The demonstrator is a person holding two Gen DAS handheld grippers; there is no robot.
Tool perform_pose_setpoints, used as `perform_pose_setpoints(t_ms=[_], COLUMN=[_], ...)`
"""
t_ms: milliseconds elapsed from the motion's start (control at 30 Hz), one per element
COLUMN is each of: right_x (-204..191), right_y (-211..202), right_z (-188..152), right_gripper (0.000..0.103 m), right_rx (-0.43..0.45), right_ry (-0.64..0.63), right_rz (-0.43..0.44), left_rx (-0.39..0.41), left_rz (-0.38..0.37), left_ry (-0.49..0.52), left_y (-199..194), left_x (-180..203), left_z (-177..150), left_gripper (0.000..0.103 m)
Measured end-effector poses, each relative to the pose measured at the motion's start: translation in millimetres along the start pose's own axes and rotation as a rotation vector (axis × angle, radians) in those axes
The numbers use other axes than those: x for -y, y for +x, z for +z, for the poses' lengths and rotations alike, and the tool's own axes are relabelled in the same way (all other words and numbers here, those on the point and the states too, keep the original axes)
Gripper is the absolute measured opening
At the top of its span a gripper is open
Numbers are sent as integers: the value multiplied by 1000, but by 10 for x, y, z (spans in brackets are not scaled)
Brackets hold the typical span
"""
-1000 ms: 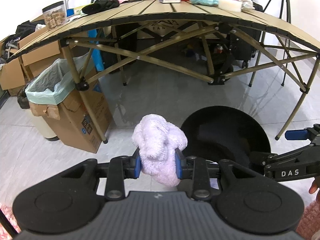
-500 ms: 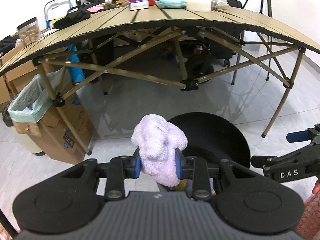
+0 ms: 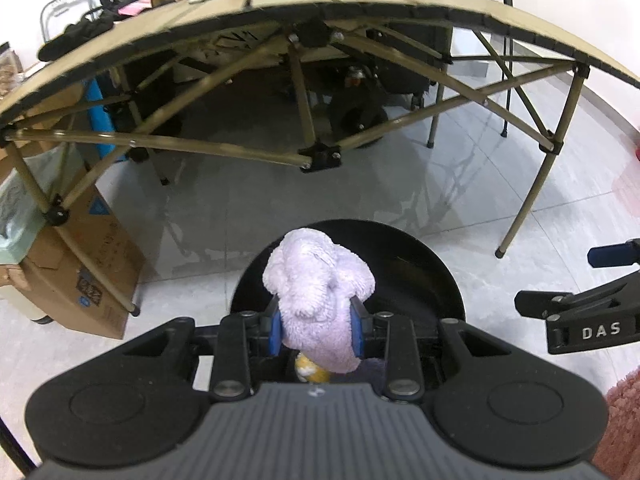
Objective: Collect trash
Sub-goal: 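Lower the lilac cloth into the bin and open the right tool, then lower the lilac plush into the bin and open the left tool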
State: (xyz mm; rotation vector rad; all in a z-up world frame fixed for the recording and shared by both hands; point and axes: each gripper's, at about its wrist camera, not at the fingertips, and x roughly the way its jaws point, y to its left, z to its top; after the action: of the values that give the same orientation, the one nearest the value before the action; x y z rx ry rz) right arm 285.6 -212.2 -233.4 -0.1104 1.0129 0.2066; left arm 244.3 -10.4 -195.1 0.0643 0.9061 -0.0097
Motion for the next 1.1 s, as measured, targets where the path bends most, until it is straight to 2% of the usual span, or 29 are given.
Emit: perform_pose_setpoints(t_ms=[567, 867, 933, 967, 1000, 1033, 1067, 1100], right_x=[33, -42, -42, -48, -52, -45, -41, -38], right_y=[198, 185, 181, 175, 167, 167, 164, 162], right_z=[50, 93, 96, 96, 97, 104, 106, 107], right_gripper=[103, 103, 103, 103, 103, 103, 103, 103], right_rx=[-16, 3, 9, 12, 17, 19, 22, 25], right_ry=[10, -7, -3, -3, -4, -4, -3, 0], right_rz=[-41, -24, -17, -14, -13, -12, -11, -11], left_rx=[-133, -125, -125, -124, -122, -117, -99, -79], left_rz=[-11, -2, 3, 7, 12, 22, 32, 40], left_ry=[7, 19, 17, 14, 10, 6, 1, 2], left_y=[622, 650, 647, 638, 627, 611, 575, 539], left_x=[86, 104, 109, 106, 106, 107, 105, 107], left_z=[-13, -18, -22, -22, -20, -13, -2, 7], left_gripper=[32, 33, 38, 47, 63, 72, 85, 93])
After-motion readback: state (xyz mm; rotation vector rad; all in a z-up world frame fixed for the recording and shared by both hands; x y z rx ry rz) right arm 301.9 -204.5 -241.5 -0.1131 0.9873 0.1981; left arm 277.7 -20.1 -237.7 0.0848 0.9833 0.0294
